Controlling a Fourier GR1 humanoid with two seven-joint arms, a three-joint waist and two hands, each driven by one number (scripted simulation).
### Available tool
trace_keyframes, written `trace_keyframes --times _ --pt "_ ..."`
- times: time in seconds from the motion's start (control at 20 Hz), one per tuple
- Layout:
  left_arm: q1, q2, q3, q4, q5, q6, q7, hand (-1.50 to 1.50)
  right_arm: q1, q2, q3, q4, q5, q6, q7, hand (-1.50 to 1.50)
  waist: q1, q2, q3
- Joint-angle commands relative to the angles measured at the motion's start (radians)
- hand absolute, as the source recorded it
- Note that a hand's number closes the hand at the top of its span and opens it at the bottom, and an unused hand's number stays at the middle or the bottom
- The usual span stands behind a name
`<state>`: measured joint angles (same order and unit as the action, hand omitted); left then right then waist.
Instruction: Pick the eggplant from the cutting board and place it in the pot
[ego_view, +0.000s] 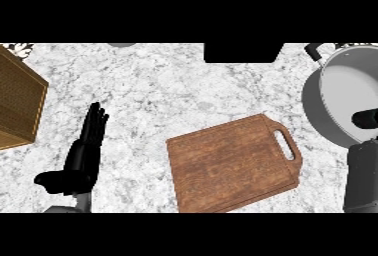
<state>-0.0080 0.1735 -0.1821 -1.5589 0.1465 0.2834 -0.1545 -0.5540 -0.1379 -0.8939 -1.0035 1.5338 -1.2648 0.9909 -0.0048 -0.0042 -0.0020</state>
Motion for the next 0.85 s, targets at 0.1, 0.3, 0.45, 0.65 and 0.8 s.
trace_keyframes --times 0.1,0.3,0.45,0.65,0.8 --pt "0.023 0.029 0.035 -0.048 0.002 -0.030 0.019 0.00 0.115 0.133 0.034 -0.268 0.028 -0.006 0.030 -1.50 0.004 0.001 0.001" --pt "-0.039 -0.001 0.054 0.044 -0.008 -0.038 -0.011 0.00 0.294 0.136 0.154 -0.371 -0.023 -0.006 0.106 -1.50 -0.001 0.002 0.001" --pt "0.053 -0.029 -0.014 -0.087 -0.038 -0.016 0.032 0.00 0.349 0.137 0.160 -0.457 0.050 0.022 0.175 -1.50 0.007 0.001 0.002" --pt "0.038 0.005 0.027 -0.042 -0.027 -0.045 0.021 0.00 0.451 0.138 0.175 -0.510 0.093 -0.066 0.289 -1.50 0.006 0.002 0.002" --pt "-0.064 -0.047 0.036 0.029 -0.043 -0.003 0.034 0.00 0.514 0.138 0.222 -0.557 0.124 -0.060 0.362 -1.50 -0.002 0.004 0.002"
